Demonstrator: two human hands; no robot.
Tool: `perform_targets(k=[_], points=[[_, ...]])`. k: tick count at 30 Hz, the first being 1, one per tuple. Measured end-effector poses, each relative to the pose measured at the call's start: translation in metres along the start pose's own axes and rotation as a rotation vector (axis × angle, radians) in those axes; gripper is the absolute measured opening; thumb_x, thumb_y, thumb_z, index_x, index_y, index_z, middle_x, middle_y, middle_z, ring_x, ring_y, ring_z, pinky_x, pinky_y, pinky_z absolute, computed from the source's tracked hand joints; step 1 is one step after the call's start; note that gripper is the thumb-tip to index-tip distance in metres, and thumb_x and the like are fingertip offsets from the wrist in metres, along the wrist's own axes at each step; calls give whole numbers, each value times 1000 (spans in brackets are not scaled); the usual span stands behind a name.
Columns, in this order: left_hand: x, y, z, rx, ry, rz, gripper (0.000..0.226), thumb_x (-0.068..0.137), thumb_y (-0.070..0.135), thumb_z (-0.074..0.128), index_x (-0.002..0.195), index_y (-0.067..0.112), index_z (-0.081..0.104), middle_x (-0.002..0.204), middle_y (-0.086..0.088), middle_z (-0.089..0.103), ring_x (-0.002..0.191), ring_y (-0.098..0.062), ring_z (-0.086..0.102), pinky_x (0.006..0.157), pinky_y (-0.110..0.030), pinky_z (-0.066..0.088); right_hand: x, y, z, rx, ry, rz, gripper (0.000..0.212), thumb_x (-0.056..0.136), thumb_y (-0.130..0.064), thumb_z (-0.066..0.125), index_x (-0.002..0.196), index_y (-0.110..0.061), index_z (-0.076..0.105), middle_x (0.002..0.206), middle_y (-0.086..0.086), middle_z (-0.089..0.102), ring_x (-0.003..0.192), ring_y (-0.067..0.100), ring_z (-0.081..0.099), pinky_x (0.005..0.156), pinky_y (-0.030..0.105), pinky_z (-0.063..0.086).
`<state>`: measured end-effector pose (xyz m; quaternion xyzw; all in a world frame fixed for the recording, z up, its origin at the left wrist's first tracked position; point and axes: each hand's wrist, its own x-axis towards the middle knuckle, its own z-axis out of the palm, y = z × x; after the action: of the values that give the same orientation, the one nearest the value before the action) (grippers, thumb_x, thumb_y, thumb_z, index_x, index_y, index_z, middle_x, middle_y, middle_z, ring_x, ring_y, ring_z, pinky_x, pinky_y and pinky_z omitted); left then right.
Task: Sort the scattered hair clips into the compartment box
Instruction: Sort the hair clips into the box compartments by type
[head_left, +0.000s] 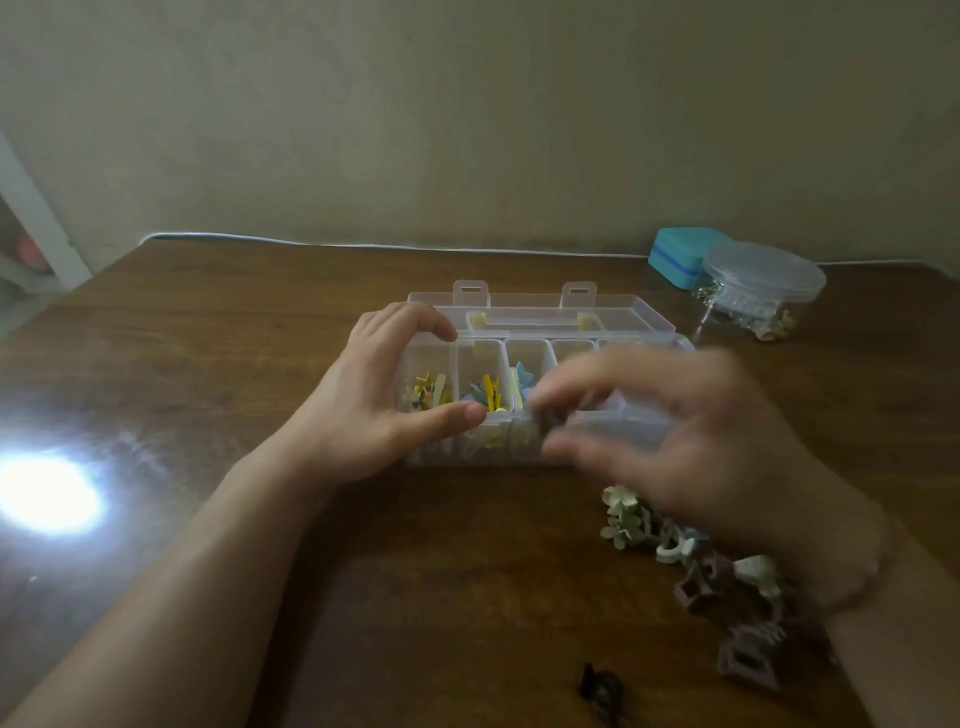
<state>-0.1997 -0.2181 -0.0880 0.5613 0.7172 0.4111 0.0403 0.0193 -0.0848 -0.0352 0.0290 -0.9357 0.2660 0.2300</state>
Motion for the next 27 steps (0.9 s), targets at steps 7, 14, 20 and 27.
perform_targets(k=[7, 14, 20, 27], points=[[0, 0, 0, 4, -7, -7, 65, 68, 71, 62, 120, 32, 52, 125, 19, 50, 126, 5, 35, 93, -15, 33, 16, 41, 0, -271, 233, 328, 32, 84, -41, 66, 114, -31, 64, 101, -12, 68, 99, 7, 60, 85, 38, 53], [0, 0, -3, 20, -3, 1, 66, 67, 74, 62, 119, 34, 52, 123, 19, 51, 125, 0, 38, 95, -24, 37, -8, -2, -34, -409, -322, 422, 25, 75, -63, 52, 88, -43, 60, 80, -20, 63, 71, -4, 57, 59, 17, 42], [0, -1, -2, 16, 2, 4, 64, 67, 73, 63, 118, 35, 52, 122, 22, 50, 124, 3, 38, 95, -23, 38, -8, -10, -21, -587, -647, 393, 54, 75, -65, 63, 125, -53, 44, 117, -27, 54, 108, -1, 50, 89, 30, 48], [0, -2, -2, 15, -2, 15, 62, 68, 72, 63, 117, 36, 52, 123, 24, 50, 123, 6, 38, 90, -17, 35, -6, -6, -16, -490, -629, 300, 33, 83, -63, 55, 111, -47, 57, 104, -23, 56, 96, -1, 51, 82, 29, 50]])
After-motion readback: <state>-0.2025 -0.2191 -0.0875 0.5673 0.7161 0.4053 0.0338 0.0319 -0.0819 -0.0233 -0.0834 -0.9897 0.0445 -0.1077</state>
